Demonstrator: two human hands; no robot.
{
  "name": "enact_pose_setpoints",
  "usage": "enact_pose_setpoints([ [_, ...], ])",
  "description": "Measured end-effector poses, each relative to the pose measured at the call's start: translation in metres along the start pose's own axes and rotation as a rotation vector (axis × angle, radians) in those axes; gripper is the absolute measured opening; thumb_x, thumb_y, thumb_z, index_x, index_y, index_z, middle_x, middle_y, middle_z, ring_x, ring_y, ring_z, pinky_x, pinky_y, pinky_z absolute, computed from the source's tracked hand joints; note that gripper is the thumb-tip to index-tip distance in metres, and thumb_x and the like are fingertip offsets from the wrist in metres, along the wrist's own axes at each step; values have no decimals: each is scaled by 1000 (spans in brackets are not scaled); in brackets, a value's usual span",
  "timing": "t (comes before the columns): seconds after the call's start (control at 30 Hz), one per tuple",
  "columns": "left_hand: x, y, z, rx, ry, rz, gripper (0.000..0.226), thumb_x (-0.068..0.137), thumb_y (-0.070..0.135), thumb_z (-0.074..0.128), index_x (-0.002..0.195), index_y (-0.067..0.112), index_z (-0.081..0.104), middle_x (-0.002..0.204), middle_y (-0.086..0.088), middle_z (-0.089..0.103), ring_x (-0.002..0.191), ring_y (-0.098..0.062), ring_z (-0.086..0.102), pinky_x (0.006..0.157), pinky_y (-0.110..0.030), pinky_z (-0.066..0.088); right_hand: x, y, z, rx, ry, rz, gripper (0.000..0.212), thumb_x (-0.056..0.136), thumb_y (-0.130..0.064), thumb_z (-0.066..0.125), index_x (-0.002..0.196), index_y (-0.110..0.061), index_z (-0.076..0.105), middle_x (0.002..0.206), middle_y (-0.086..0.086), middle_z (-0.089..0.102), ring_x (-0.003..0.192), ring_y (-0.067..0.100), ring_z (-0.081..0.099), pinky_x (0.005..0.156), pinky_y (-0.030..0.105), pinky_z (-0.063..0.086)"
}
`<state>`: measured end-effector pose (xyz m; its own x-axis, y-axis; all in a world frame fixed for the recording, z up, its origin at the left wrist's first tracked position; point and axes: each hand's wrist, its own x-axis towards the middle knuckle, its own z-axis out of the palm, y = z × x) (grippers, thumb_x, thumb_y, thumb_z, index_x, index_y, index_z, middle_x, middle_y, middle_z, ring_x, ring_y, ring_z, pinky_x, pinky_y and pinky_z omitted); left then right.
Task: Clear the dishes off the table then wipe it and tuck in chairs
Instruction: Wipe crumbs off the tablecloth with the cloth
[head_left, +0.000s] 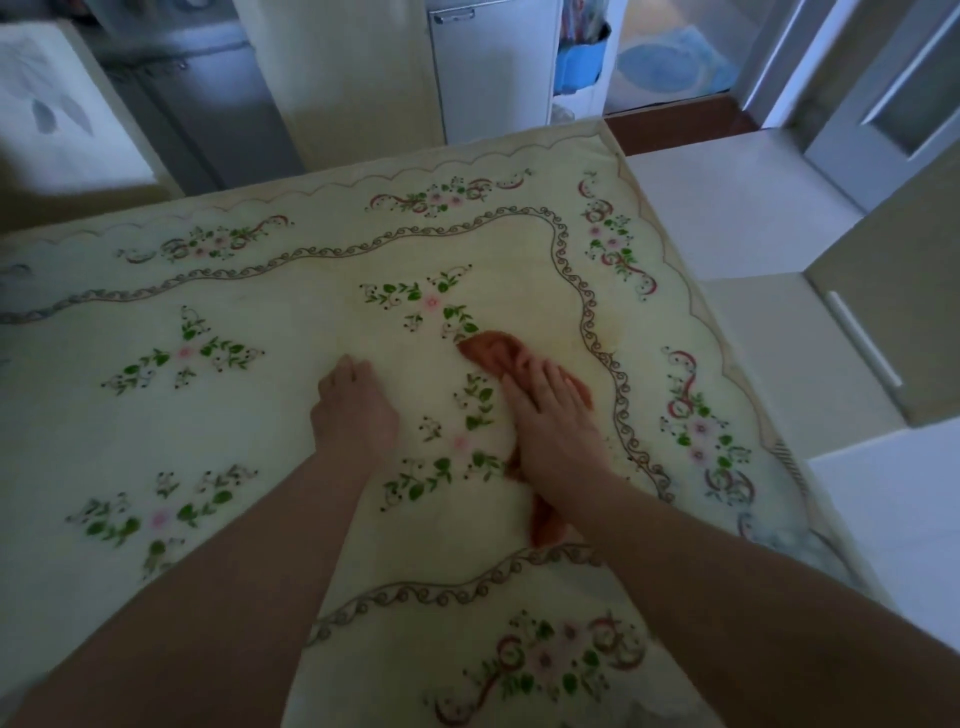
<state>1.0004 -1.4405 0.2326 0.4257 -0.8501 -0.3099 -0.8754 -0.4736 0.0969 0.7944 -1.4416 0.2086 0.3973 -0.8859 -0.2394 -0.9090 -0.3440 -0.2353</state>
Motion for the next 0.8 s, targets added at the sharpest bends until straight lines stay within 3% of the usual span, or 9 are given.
enact_pose_setpoints([
  [0.2, -61, 51, 18, -47, -76, 10, 57, 98, 25, 43, 149, 10, 23, 160, -10, 9, 145, -30, 12, 114, -45, 23, -49, 82, -15, -36, -6, -4, 83, 91, -35, 52, 153, -19, 0, 160, 5, -13, 148, 23, -7, 120, 38, -3],
  [0.27, -80, 66, 21, -63, -96, 4, 49, 99, 19, 39, 146, 10, 29, 160, -10, 9, 145, -30, 13, 114, -46, 24, -60, 96, -18, -52, 9, -34, 72, 95, -38, 45, 153, -19, 7, 161, 5, -7, 149, 24, 0, 121, 41, 5],
  [0.37, -109, 87, 24, -126, -120, 20, 48, 99, 15, 36, 147, 13, 31, 160, -8, 9, 146, -28, 11, 116, -43, 20, -75, 107, -26, 11, -29, -30, 61, 97, -47, 31, 152, -20, 20, 161, 8, 5, 148, 23, 7, 120, 37, 3],
  [0.5, -145, 106, 22, -190, -95, 46, 47, 98, 13, 40, 145, 15, 36, 160, -7, 12, 145, -27, 15, 116, -38, 22, -106, 128, -34, -41, -214, -110, 94, 82, -67, 50, 153, -19, 10, 160, 9, -8, 148, 24, -3, 121, 36, 0],
  [0.63, -171, 115, 17, -243, -84, 26, 45, 99, 12, 37, 144, 16, 38, 160, -7, 11, 146, -25, 15, 115, -36, 19, -135, 141, -48, -67, -370, -124, 118, 63, -68, 71, 153, -22, 10, 161, 3, -5, 147, 25, 4, 119, 37, 13],
  [0.7, -185, 117, 19, -242, -64, 27, 43, 99, 14, 38, 142, 15, 40, 159, -6, 16, 145, -23, 19, 114, -35, 22, -147, 144, -52, -101, -350, -138, 105, 63, -60, 76, 149, -23, 28, 155, 4, 21, 140, 26, 25, 113, 37, 29],
  [0.8, -203, 117, 20, -242, -69, 13, 42, 99, 16, 41, 140, 14, 42, 157, -6, 20, 142, -22, 25, 113, -33, 25, -167, 137, -51, -170, -248, -221, 52, 81, -45, 66, 126, -21, 56, 123, 4, 57, 112, 24, 55, 94, 36, 48],
])
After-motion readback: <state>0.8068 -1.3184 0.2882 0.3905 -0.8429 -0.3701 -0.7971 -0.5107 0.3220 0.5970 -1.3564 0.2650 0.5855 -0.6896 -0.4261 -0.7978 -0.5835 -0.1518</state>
